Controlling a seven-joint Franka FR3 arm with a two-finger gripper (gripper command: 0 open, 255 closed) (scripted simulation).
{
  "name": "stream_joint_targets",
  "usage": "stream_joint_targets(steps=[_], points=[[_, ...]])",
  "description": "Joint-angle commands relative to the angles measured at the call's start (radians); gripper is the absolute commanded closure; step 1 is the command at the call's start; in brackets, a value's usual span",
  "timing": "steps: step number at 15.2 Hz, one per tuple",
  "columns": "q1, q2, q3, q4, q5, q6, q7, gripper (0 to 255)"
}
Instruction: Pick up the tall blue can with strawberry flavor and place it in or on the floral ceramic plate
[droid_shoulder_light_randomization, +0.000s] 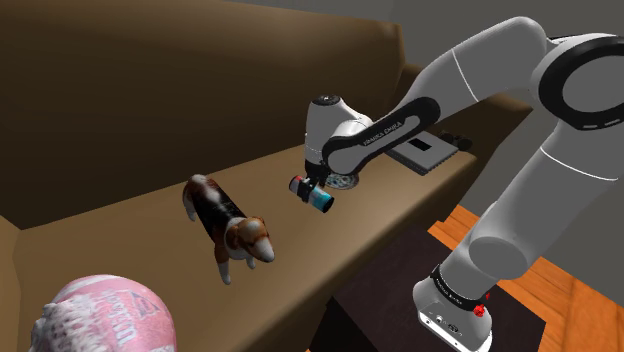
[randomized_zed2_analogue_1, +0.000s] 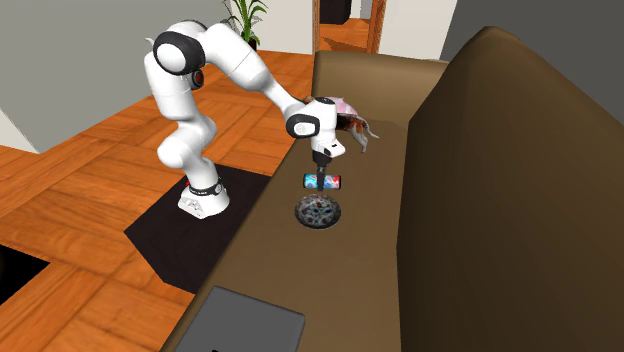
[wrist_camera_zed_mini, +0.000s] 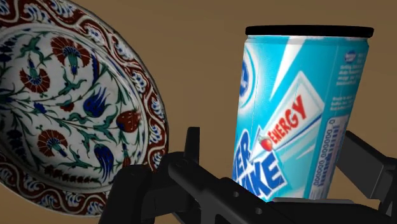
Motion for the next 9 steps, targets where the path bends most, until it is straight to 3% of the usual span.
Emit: stream_joint_targets(steps=[1,9], points=[[-0.002,0.019,-0.003,-0.007,-0.014,0.025,0.009,0],[-0.003,0.025,-0.004,-0.009,-0.019,0.033,0.012,0]])
